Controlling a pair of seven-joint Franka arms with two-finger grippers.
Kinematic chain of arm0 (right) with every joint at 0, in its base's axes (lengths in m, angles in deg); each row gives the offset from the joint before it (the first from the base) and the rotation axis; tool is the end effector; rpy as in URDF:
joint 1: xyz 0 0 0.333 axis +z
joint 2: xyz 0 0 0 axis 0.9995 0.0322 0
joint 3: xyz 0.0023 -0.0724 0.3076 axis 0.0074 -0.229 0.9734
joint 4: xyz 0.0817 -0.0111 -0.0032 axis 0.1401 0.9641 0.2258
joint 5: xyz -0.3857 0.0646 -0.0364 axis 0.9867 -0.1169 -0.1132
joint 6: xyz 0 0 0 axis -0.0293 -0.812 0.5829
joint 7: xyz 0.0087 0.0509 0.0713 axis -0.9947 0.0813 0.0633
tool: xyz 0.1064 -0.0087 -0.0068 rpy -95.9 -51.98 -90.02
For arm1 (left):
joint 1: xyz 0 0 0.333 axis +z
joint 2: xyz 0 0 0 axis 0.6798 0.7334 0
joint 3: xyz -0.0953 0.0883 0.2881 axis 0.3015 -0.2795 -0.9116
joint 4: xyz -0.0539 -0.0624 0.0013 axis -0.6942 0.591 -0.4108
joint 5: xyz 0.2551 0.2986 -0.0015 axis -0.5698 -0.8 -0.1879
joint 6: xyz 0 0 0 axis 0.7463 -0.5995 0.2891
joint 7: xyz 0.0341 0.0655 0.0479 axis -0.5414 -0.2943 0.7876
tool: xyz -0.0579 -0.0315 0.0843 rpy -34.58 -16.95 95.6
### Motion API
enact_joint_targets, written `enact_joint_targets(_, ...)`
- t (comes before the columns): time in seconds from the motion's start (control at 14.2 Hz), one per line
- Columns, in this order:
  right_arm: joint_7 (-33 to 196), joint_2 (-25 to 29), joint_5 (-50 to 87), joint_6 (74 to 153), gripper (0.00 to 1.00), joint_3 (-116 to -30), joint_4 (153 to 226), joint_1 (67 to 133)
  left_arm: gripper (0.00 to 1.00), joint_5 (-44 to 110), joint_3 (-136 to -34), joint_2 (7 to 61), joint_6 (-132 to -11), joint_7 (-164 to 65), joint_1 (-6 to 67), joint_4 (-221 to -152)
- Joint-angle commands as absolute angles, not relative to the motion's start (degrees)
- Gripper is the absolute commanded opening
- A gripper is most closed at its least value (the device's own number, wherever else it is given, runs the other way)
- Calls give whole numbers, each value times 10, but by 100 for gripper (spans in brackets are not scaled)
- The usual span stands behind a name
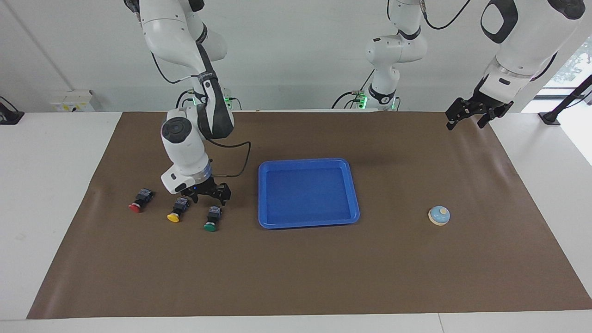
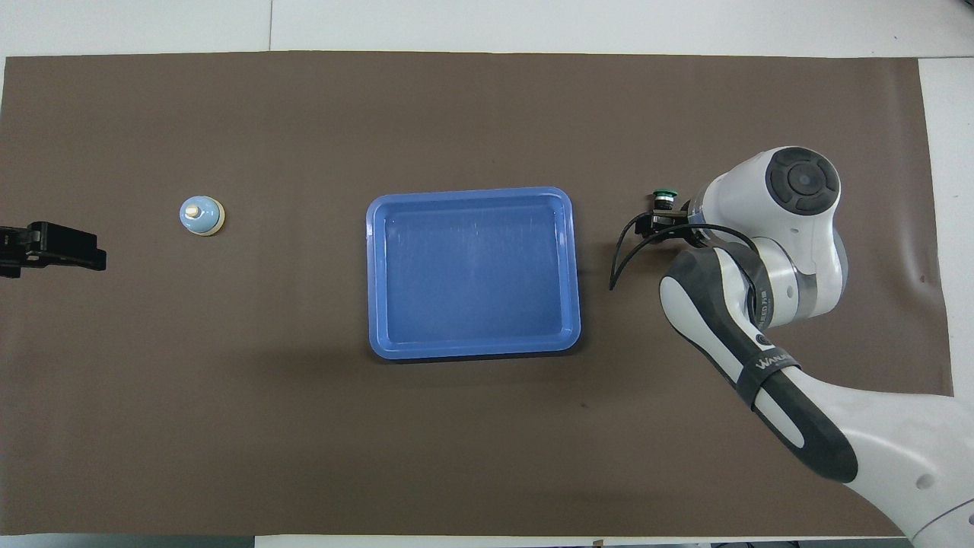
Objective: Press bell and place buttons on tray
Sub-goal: 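Reach the right gripper to the green button and grasp it, then carry the green button into the blue tray and release it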
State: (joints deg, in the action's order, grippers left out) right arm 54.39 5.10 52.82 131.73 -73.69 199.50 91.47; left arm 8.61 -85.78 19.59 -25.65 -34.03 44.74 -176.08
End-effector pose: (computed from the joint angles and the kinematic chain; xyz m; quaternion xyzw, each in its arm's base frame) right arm 0.6031 0.1004 0.3092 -0.9976 0.0630 -0.0287 0.0011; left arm 0.5298 -0.0034 0.5984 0.9998 0.0018 -0.0171 0.0073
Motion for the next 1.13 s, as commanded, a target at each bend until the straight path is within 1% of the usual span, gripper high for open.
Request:
enact_joint_targets(0.0, 524, 72, 544, 1345, 100, -735, 1987, 913, 100, 93, -859, 183, -258, -339, 449, -1773)
enact_joint_targets(0.28, 516, 89, 549, 1355, 100, -734, 1973, 913, 100, 93, -859, 183, -258, -339, 449, -1773)
enact_joint_targets(0.35, 515, 92, 549, 1358, 93, -734, 1974, 913, 100, 92, -859, 183, -258, -339, 449, -1773)
enact_joint_targets(0.42, 514, 93, 549, 1357, 69, -734, 1974, 913, 100, 93, -859, 183, -258, -339, 448, -1774)
enact_joint_targets(0.49, 513, 93, 549, 1357, 41, -734, 1974, 912, 100, 93, -859, 183, -258, -339, 448, -1773)
enact_joint_targets(0.56, 509, 93, 549, 1357, 17, -734, 1974, 912, 100, 93, -859, 183, -258, -339, 448, -1773)
enact_joint_targets(0.63, 501, 93, 549, 1357, 0, -734, 1974, 912, 100, 92, -859, 183, -258, -339, 449, -1773)
enact_joint_targets(0.92, 496, 92, 549, 1340, 0, -734, 1963, 914, 100, 93, -859, 183, -258, -339, 448, -1773)
enact_joint_targets(1.06, 496, 90, 549, 1288, 0, -733, 1931, 915, 100, 93, -859, 183, -258, -339, 448, -1773)
